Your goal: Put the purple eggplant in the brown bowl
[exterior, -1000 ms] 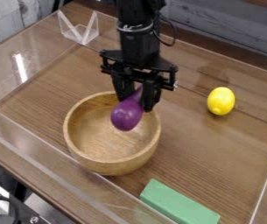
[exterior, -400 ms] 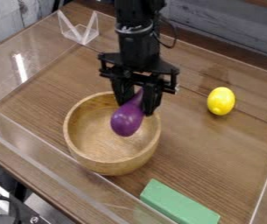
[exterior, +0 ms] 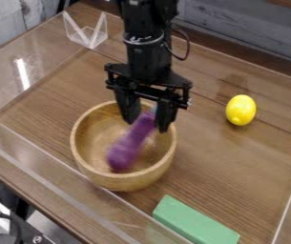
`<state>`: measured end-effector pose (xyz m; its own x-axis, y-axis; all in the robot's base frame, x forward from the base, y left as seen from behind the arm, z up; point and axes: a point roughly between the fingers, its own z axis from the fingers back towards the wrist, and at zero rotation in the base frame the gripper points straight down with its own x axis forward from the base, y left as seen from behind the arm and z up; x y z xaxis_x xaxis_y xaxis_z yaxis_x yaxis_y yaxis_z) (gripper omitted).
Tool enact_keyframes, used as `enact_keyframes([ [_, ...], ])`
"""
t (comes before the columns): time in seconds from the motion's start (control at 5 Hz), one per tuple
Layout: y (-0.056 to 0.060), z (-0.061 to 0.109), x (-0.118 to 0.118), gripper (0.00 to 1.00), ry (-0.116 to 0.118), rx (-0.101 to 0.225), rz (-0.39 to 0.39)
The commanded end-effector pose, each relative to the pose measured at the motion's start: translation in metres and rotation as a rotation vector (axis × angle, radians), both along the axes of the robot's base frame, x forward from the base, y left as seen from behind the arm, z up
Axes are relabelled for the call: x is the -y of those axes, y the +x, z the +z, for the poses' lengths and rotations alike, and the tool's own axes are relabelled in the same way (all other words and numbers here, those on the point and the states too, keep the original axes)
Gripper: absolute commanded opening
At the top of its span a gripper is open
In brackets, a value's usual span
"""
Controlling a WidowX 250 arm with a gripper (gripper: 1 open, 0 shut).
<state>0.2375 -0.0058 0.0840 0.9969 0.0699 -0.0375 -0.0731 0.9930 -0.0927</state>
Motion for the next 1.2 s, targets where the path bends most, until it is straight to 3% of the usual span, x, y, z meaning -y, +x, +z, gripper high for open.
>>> enact_keyframes([
  [0.0,0.0044,0.0232,-0.0027,1.00,-0.003,0.065,0.005],
  [0.4,0.0085,0.0252,-0.0057,1.00,-0.005,0.084,0.019],
  [1.0,0.0087,0.0216,-0.0073,1.00,-0.002,0.086,0.025],
])
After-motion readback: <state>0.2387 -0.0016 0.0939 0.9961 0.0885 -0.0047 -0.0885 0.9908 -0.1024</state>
